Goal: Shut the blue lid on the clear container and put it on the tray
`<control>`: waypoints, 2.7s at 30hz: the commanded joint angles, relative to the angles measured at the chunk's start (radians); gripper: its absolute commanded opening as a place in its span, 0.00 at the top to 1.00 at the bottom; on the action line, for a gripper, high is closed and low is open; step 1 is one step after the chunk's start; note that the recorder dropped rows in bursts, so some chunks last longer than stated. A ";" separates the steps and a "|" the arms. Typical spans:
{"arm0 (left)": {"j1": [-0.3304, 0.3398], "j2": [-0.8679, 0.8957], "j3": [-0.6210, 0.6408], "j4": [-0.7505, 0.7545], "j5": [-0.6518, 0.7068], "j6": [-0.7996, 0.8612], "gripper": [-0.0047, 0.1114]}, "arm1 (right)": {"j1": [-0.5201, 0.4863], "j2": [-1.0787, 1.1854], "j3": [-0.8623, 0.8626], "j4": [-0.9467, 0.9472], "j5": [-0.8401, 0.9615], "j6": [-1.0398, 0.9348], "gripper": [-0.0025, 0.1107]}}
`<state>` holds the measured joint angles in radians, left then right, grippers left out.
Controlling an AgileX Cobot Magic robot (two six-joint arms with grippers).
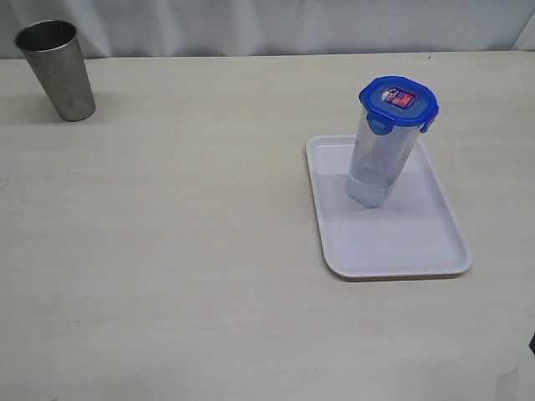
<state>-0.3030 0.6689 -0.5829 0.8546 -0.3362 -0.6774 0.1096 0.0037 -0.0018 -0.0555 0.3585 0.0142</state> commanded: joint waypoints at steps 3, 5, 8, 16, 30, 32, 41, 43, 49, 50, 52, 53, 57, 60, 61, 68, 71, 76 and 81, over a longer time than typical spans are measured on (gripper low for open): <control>0.001 -0.156 0.073 -0.056 0.051 -0.034 0.96 | -0.004 -0.004 0.002 -0.002 -0.012 0.004 0.94; 0.001 -0.210 0.094 -0.056 0.115 -0.034 0.96 | -0.004 -0.004 0.002 -0.002 -0.012 0.004 0.94; 0.001 -0.222 0.092 -0.054 0.115 -0.034 0.96 | -0.004 -0.004 0.002 -0.002 -0.012 0.004 0.94; -0.002 -0.222 0.092 -0.054 0.117 -0.034 0.96 | -0.004 -0.004 0.002 -0.002 -0.012 0.004 0.94; 0.081 -0.349 0.092 -0.054 0.120 -0.034 0.96 | -0.004 -0.004 0.002 -0.002 -0.012 0.004 0.94; 0.103 -0.407 0.092 -0.054 0.120 -0.034 0.96 | -0.004 -0.004 0.002 -0.002 -0.012 0.004 0.94; 0.159 -0.608 0.092 -0.054 0.118 -0.034 0.96 | -0.004 -0.004 0.002 -0.002 -0.012 0.004 0.94; 0.159 -0.626 0.092 -0.054 0.118 -0.034 0.96 | -0.004 -0.004 0.002 -0.002 -0.012 0.004 0.94; 0.159 -0.631 0.092 -0.137 0.125 -0.032 0.96 | -0.004 -0.004 0.002 -0.002 -0.012 0.004 0.94; 0.159 -0.631 0.092 -0.279 0.125 -0.032 0.96 | -0.004 -0.004 0.002 -0.002 -0.012 0.004 0.94; 0.159 -0.639 0.092 -0.539 0.120 -0.032 0.96 | -0.004 -0.004 0.002 -0.002 -0.012 0.004 0.94; 0.159 -0.644 0.092 -0.645 0.120 -0.032 0.96 | -0.004 -0.004 0.002 -0.002 -0.012 0.004 0.94; 0.159 -0.658 0.092 -0.798 0.120 -0.032 0.96 | -0.004 -0.004 0.002 -0.002 -0.012 0.004 0.94; 0.159 -0.669 0.095 -0.819 0.120 -0.032 0.96 | -0.004 -0.004 0.002 -0.002 -0.012 0.004 0.94; 0.167 -0.669 0.097 -0.835 0.123 -0.032 0.96 | -0.004 -0.004 0.002 -0.002 -0.012 0.004 0.94; 0.315 -0.669 0.103 -0.917 0.120 -0.032 0.96 | -0.004 -0.004 0.002 -0.002 -0.012 0.004 0.94; 0.350 -0.669 0.112 -0.894 0.115 -0.032 0.96 | -0.004 -0.004 0.002 -0.002 -0.012 0.004 0.94; 0.349 -0.669 0.206 -0.855 0.117 -0.032 0.96 | -0.004 -0.004 0.002 -0.002 -0.012 0.004 0.94; 0.349 -0.669 0.361 -0.855 0.136 -0.032 0.96 | -0.004 -0.004 0.002 -0.002 -0.012 0.004 0.94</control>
<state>0.0443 0.0024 -0.2911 0.0000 -0.2208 -0.7025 0.1096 0.0037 -0.0018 -0.0555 0.3585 0.0142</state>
